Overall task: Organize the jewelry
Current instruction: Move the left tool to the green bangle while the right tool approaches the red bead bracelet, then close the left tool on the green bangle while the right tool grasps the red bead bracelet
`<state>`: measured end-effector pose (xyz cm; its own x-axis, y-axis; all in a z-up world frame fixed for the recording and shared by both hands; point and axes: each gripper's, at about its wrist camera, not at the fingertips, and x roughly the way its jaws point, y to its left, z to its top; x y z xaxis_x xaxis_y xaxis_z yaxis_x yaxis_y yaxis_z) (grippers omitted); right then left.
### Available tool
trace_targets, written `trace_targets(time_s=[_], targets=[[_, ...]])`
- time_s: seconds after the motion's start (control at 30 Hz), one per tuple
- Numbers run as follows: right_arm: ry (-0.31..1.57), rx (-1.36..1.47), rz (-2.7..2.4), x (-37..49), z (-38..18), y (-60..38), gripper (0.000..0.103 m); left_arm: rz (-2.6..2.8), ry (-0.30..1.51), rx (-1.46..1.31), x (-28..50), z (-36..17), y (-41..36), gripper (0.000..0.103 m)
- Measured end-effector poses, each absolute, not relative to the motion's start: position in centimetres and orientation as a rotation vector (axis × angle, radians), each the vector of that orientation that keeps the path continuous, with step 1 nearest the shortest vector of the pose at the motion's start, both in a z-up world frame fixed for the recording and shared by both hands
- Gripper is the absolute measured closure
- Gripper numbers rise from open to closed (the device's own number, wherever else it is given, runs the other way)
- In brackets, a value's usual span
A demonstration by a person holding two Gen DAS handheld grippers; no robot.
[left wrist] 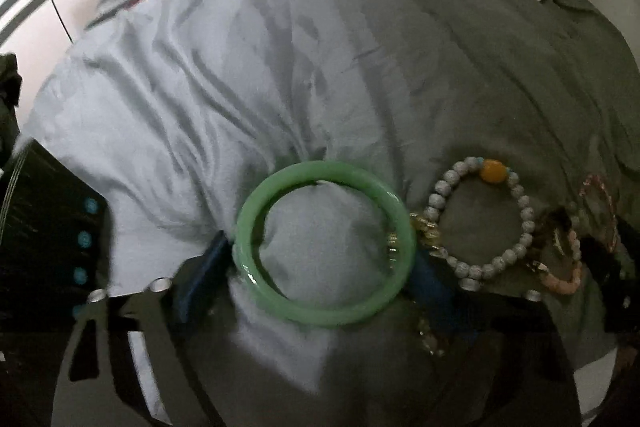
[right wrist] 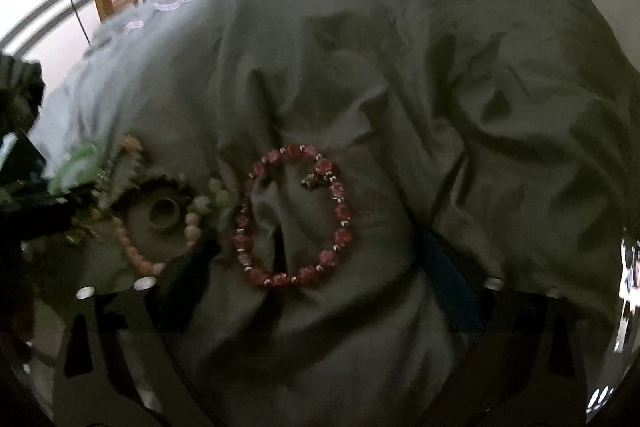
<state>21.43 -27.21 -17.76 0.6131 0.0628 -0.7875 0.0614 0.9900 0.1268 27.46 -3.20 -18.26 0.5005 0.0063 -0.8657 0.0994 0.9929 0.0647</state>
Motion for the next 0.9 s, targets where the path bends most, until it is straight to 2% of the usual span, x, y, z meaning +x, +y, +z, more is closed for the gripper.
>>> trace_targets(time_s=[0.03, 0.07, 0.1, 0.3, 0.53, 0.67, 0.77, 0.83, 0.87, 0.9], targets=[[0.900, 0.161, 0.002, 21.2, -17.4, -27.4, 0.033, -0.055, 1.039, 0.114, 27.4, -18.0, -3.3, 0.030], [0.889, 0.169, -0.002, 21.0, -16.9, -27.6, 0.044, -0.058, 1.036, 0.108, 27.3, -17.9, -3.2, 0.030], [0.882, 0.169, -0.017, 20.8, -16.7, -27.7, 0.064, -0.062, 1.035, 0.095, 26.9, -17.7, -2.8, 0.030], [0.817, 0.289, -0.013, 19.2, -15.3, -29.9, 0.085, -0.079, 0.997, 0.066, 26.8, -16.1, -2.1, 0.030], [0.730, 0.279, 0.058, 19.2, -13.5, -29.1, 0.086, -0.090, 0.963, 0.017, 26.3, -14.6, -1.7, 0.030], [0.772, 0.250, 0.057, 20.1, -15.4, -28.6, 0.083, -0.102, 0.934, 0.033, 25.7, -13.6, -2.0, 0.030], [0.828, 0.197, 0.019, 20.9, -17.2, -28.1, 0.078, -0.117, 0.906, 0.069, 25.0, -12.9, -3.0, 0.030], [0.832, 0.192, 0.031, 21.1, -17.2, -28.0, 0.065, -0.132, 0.891, 0.089, 24.6, -12.4, -3.6, 0.030], [0.832, 0.194, 0.060, 21.2, -17.2, -27.7, 0.054, -0.138, 0.888, 0.096, 24.4, -12.3, -3.8, 0.030], [0.830, 0.179, 0.071, 21.2, -17.3, -27.3, 0.054, -0.144, 0.885, 0.101, 24.2, -12.2, -3.9, 0.030]])
